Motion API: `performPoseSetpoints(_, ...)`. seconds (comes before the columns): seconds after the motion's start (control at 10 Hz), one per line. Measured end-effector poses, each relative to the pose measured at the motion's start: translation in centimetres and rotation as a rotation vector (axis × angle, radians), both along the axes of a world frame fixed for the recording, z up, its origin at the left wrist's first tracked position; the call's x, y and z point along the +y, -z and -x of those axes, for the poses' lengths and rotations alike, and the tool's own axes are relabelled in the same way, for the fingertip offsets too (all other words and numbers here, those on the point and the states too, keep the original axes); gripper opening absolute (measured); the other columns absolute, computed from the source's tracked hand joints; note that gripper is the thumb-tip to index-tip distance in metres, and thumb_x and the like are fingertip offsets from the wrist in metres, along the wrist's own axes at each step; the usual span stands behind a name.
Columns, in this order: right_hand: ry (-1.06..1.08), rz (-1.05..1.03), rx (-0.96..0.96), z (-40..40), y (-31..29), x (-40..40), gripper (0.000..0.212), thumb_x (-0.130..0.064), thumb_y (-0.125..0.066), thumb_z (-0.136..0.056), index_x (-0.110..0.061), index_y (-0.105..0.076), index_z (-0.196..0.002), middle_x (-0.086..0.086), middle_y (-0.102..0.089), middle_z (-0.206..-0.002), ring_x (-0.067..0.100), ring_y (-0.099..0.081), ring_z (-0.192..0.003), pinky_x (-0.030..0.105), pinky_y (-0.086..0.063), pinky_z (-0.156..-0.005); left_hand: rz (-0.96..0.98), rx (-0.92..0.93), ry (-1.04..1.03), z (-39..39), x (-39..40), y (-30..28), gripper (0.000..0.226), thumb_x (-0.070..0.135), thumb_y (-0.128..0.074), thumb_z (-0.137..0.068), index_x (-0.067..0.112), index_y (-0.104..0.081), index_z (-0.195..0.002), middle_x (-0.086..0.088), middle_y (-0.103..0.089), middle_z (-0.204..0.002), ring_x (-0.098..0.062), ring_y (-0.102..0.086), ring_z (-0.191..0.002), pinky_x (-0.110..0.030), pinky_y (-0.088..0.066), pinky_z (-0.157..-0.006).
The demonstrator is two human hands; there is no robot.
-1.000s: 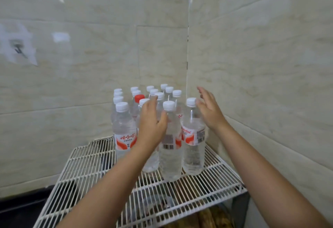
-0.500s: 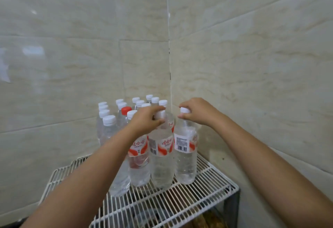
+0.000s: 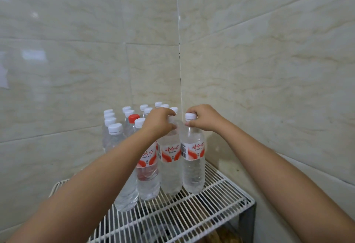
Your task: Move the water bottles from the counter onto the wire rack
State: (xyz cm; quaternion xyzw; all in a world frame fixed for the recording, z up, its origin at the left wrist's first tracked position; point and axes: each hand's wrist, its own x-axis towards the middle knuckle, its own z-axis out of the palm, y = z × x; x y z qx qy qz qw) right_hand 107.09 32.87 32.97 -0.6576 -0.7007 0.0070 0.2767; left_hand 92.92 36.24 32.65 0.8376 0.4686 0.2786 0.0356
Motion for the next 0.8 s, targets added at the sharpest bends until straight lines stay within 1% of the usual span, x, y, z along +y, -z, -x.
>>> performPoseSetpoints(0.1,0.014,-0.017,-0.003,0.6,0.2,1.3,0.011,-0.02,-0.064,-0.082,-0.011,-0.061,-0.088,0.003,-0.053,-0.085,0.019,-0.048,-0.08,0.023,-0.032,-0.054,-0.016,0.053,-0.034,0.2,0.6,-0.4,0.046,0.017,-0.064,-0.084,0.011,-0.052,-0.128,-0.01,-0.057,-0.131,-0.025,-0.051,-0.12,-0.034,-0.041,-0.098)
performPoseSetpoints(0.2,0.032,-0.036,0.056,1.0,0.6,2.5,0.012,-0.019,-0.063,-0.082,-0.009,-0.063,-0.089,0.003,-0.054,-0.085,0.019,-0.048,-0.079,0.019,-0.029,-0.053,-0.019,0.127,-0.05,0.1,1.1,-0.3,0.044,0.019,-0.062,-0.086,0.01,-0.052,-0.127,-0.011,-0.058,-0.127,-0.025,-0.052,-0.117,-0.033,-0.042,-0.095)
performPoseSetpoints(0.3,0.042,-0.039,0.084,0.8,0.7,3.3,0.017,-0.02,-0.062,-0.082,-0.008,-0.064,-0.095,0.002,-0.054,-0.085,0.018,-0.048,-0.079,0.018,-0.03,-0.053,-0.033,0.16,-0.059,-0.4,1.4,0.0,0.042,0.019,-0.059,-0.088,0.011,-0.05,-0.128,-0.011,-0.057,-0.127,-0.025,-0.052,-0.117,-0.033,-0.043,-0.094)
performPoseSetpoints(0.4,0.032,-0.042,0.085,0.7,0.9,3.5,0.021,-0.021,-0.061,-0.084,-0.01,-0.063,-0.101,0.008,-0.063,-0.095,0.018,-0.049,-0.081,0.018,-0.03,-0.053,-0.021,0.143,-0.068,-0.4,1.6,0.4,0.038,0.017,-0.058,-0.088,0.009,-0.051,-0.125,-0.013,-0.059,-0.124,-0.027,-0.054,-0.114,-0.034,-0.043,-0.092)
performPoseSetpoints(0.5,0.034,-0.054,0.06,0.8,1.5,3.5,0.028,-0.022,-0.057,-0.087,-0.011,-0.058,-0.112,0.01,-0.065,-0.111,0.024,-0.057,-0.093,0.027,-0.038,-0.064,-0.052,0.157,-0.073,-0.4,1.9,1.1,0.035,0.017,-0.057,-0.089,0.009,-0.051,-0.123,-0.013,-0.059,-0.122,-0.027,-0.054,-0.112,-0.035,-0.044,-0.089)
performPoseSetpoints(0.6,0.045,-0.071,0.057,0.9,2.3,2.9,0.048,-0.024,-0.053,-0.091,-0.011,-0.039,-0.136,0.011,-0.058,-0.128,0.028,-0.054,-0.114,0.033,-0.043,-0.088,-0.286,0.22,-0.086,0.1,1.2,2.2,0.046,0.022,-0.062,-0.086,0.008,-0.046,-0.127,-0.012,-0.056,-0.126,-0.027,-0.053,-0.116,-0.036,-0.048,-0.089)
performPoseSetpoints(0.7,-0.011,-0.07,0.129,0.6,3.3,2.5,0.058,-0.022,-0.051,-0.092,-0.013,-0.025,-0.144,0.011,-0.051,-0.137,0.027,-0.05,-0.122,0.033,-0.041,-0.097,-0.743,0.203,-0.124,1.2,1.8,4.1,0.046,0.03,-0.07,-0.074,0.004,-0.062,-0.111,-0.015,-0.068,-0.112,-0.032,-0.064,-0.107,-0.042,-0.052,-0.087)
performPoseSetpoints(0.8,-0.03,-0.087,0.143,0.3,4.0,1.6,0.06,-0.02,-0.048,-0.094,-0.012,-0.019,-0.145,0.011,-0.037,-0.148,0.026,-0.038,-0.134,0.033,-0.032,-0.108,-0.808,0.128,-0.263,3.5,2.3,6.8,0.056,0.043,-0.018,-0.095,0.004,-0.04,-0.129,-0.014,-0.046,-0.138,-0.03,-0.022,-0.141,-0.046,-0.005,-0.115)
